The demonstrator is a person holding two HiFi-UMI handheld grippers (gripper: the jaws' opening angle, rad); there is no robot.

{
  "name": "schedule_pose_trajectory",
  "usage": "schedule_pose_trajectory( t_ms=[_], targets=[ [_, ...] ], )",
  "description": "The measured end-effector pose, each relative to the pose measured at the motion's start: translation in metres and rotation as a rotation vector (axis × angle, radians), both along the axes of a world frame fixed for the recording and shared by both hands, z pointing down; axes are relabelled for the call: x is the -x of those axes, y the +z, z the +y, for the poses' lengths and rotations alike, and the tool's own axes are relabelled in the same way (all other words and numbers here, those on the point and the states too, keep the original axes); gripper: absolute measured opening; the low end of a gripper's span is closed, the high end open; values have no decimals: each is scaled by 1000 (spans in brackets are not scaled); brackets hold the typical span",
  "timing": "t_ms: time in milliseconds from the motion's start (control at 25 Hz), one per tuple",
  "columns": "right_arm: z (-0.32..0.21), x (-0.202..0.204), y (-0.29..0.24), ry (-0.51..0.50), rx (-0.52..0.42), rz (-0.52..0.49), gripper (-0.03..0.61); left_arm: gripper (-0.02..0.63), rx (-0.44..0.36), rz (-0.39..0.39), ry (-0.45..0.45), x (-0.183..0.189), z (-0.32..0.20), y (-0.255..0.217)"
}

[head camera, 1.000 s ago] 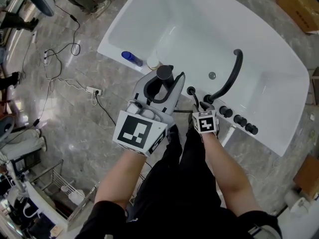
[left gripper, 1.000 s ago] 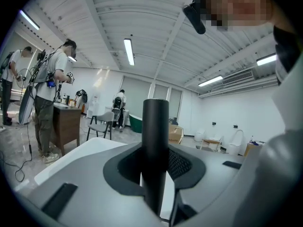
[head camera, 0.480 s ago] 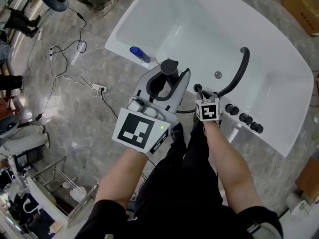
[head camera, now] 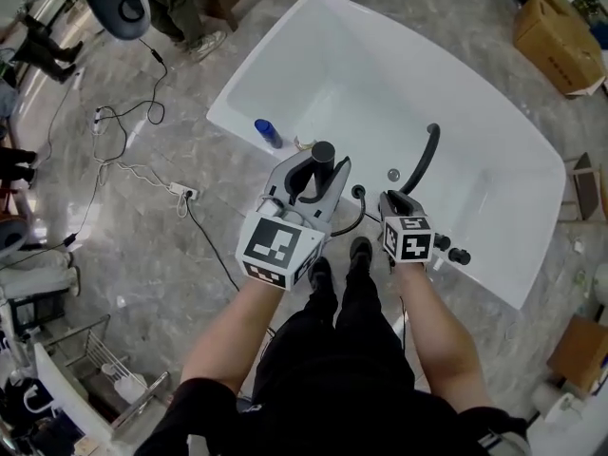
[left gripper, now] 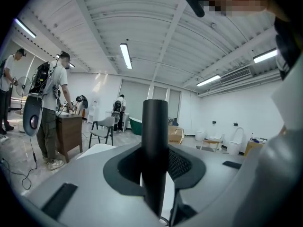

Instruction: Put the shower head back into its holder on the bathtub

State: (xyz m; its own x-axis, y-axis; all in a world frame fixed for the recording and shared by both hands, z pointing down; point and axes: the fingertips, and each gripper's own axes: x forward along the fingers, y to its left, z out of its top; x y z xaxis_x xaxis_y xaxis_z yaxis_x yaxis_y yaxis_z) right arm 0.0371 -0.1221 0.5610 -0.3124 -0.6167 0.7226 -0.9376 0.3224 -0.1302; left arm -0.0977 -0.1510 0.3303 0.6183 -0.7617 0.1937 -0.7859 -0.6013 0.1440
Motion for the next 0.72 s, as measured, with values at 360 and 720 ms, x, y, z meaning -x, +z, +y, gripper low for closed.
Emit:
schedule_pose_trajectory(
  t_ms=[360,720],
  targets=[
    [2,-36,-118,70,-186,-85,14,121,-61,20,22,-15,-2,-54],
    [-11,-66,-208,63,-339,-142,14,121,-115,39,25,-45,11,-107]
  ],
)
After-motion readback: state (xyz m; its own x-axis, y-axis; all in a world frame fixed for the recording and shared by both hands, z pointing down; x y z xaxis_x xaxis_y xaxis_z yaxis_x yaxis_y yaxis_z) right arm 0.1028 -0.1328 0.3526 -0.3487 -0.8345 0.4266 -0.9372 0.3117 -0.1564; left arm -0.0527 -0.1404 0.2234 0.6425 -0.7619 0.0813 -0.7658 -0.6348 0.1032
